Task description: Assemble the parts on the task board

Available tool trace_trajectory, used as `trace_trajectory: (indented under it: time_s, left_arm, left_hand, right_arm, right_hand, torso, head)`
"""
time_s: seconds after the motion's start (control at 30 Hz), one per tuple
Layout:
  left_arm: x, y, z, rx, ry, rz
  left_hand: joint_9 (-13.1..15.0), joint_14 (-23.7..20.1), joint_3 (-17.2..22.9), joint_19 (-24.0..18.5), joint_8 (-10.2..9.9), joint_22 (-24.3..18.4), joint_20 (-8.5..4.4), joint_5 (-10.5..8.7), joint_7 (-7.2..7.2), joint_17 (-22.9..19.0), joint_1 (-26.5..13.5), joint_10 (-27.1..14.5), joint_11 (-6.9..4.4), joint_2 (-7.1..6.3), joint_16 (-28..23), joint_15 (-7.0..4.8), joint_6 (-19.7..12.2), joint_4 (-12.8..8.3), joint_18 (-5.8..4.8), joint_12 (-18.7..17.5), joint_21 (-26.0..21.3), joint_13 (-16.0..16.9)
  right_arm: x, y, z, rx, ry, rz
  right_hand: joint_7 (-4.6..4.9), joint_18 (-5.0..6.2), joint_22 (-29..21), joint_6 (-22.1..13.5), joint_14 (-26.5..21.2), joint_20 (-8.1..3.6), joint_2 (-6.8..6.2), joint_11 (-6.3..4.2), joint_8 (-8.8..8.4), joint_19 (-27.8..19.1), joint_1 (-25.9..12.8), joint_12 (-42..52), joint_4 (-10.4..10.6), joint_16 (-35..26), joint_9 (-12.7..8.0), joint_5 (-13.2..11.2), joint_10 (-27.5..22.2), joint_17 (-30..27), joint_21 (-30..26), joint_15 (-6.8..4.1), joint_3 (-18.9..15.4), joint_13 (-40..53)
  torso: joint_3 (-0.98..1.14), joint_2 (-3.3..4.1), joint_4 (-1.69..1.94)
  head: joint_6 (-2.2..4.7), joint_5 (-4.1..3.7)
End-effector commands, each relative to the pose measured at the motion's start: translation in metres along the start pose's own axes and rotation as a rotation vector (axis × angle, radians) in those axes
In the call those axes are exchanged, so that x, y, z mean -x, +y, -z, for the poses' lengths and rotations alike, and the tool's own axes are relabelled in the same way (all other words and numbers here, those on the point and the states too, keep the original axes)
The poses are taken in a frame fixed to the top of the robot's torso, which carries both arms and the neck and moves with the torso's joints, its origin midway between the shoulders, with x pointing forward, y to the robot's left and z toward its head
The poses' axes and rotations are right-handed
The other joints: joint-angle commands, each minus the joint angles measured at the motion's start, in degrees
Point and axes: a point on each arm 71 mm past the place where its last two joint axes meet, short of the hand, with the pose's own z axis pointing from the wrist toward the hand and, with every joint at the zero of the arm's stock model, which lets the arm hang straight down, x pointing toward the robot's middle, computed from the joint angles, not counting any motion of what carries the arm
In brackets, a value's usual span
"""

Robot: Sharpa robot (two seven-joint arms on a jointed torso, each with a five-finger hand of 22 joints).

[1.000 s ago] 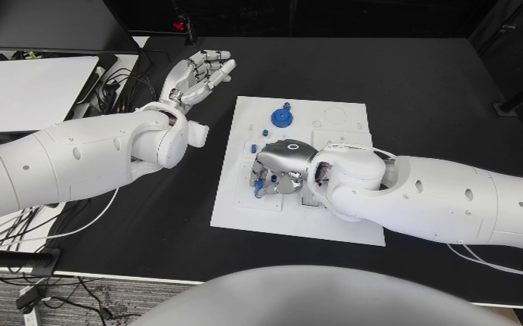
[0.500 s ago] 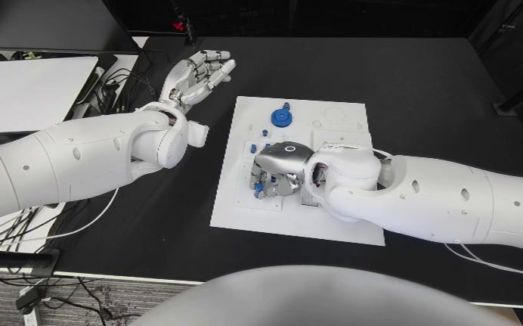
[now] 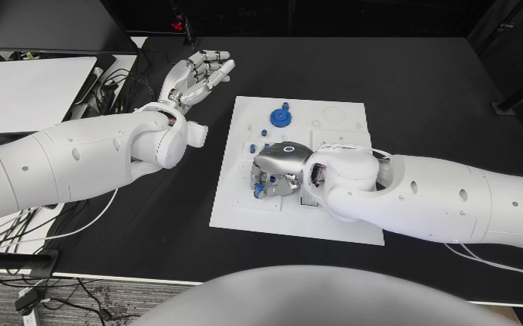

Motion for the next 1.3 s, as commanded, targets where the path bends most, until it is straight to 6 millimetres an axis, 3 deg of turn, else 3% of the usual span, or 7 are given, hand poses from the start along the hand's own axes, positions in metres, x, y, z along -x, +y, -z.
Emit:
trace_trajectory:
  time_s: [0.03, 0.53, 0.87, 1.07, 1.3]
  left_arm:
    - [-0.0006, -0.0078, -0.0002, -0.098, 0.005, 0.006]
    - [-0.0012, -0.0074, -0.0006, -0.094, 0.008, 0.008]
    - [0.0004, -0.0073, 0.0001, -0.091, 0.005, 0.006]
    - [0.0003, -0.0073, 0.0003, -0.092, 0.005, 0.007]
    - [0.0001, -0.0074, 0.0002, -0.092, 0.006, 0.007]
  left_hand:
    - [0.0, -0.4, 0.4, 0.3, 0.2, 0.0, -0.05, 0.38, 8.82, -0.1, -0.1, -0.5, 0.12, 0.44, 0.1, 0.03, -0.3, -0.1, 0.14, 0.2, 0.2, -0.1]
    - [0.0, -0.4, 0.4, 0.3, 0.2, 0.0, -0.05, 0.38, 8.82, -0.1, -0.1, -0.5, 0.12, 0.44, 0.1, 0.03, -0.3, -0.1, 0.14, 0.2, 0.2, -0.1]
    - [-0.1, -0.4, 0.4, 0.2, 0.3, -0.1, -0.05, 0.41, 8.82, -0.2, -0.1, -0.5, 0.12, 0.58, 0.2, 0.04, -0.3, -0.1, 0.14, 0.3, 0.2, -0.1]
    - [-0.1, -0.4, 0.4, 0.3, 0.3, -0.1, -0.05, 0.42, 8.82, -0.2, -0.1, -0.5, 0.12, 0.58, 0.2, 0.04, -0.3, -0.1, 0.14, 0.3, 0.2, -0.1]
    - [-0.1, -0.4, 0.4, 0.3, 0.3, -0.1, -0.05, 0.42, 8.82, -0.2, -0.1, -0.5, 0.12, 0.58, 0.2, 0.04, -0.3, -0.1, 0.14, 0.3, 0.2, -0.1]
  right_arm:
    - [0.0012, 0.0016, -0.0002, 0.008, -0.011, 0.015]
    - [-0.0031, 0.0032, -0.0016, 0.004, 0.05, 0.04]
    - [-0.004, 0.0033, -0.0031, 0.003, 0.054, 0.051]
    - [-0.0033, 0.0045, -0.0038, 0.005, 0.043, 0.062]
    - [0.0009, 0.0052, -0.0023, 0.025, -0.031, 0.05]
  right_hand:
    - [0.04, 0.74, 10.4, 0.2, 3.4, 0.16, 0.45, -0.06, 0.11, 0.7, 0.1, -0.2, -0.1, -0.2, 0.1, 0.4, -0.2, 0.0, -0.3, 0.35, 0.3, 0.0]
    - [0.2, 0.79, 10.3, 0.0, 3.4, 0.21, 0.23, 0.04, -0.16, 0.7, 0.4, -0.3, -0.3, -0.2, 0.0, 0.4, -0.5, 0.0, -0.4, 0.4, 0.5, -0.1]
    - [1.02, 0.81, 10.2, -1.7, 3.3, 0.6, -0.71, 0.72, -1.29, 0.6, 0.4, -0.4, -0.2, -0.4, -0.3, 0.4, -2.0, -0.5, -0.7, 0.93, 0.6, -0.1]
    - [2.29, 1.04, 9.7, -5.7, 3.0, 1.35, -3.12, 1.91, -2.01, 0.0, -3.5, -0.3, 0.4, -1.2, -0.6, 0.1, -5.1, -2.1, -2.0, 1.93, -1.7, 0.0]
    - [2.49, 1.47, 8.9, -10.9, 2.4, 1.72, -6.0, 2.11, -1.94, -0.7, -9.6, 0.0, 0.5, -2.5, -0.5, 0.1, -7.7, -4.7, -3.8, 2.03, -6.3, 0.1]
  torso:
    - [-0.01, 0.0, 0.03]
    - [0.01, -0.04, 0.0]
    - [-0.02, -0.03, 0.01]
    - [-0.04, -0.02, -0.01]
    - [-0.02, -0.05, 0.0]
  head:
    - [-0.01, 0.09]
    - [-0.01, -0.04]
    - [-0.01, 0.03]
    - [-0.01, 0.06]
    - [-0.01, 0.06]
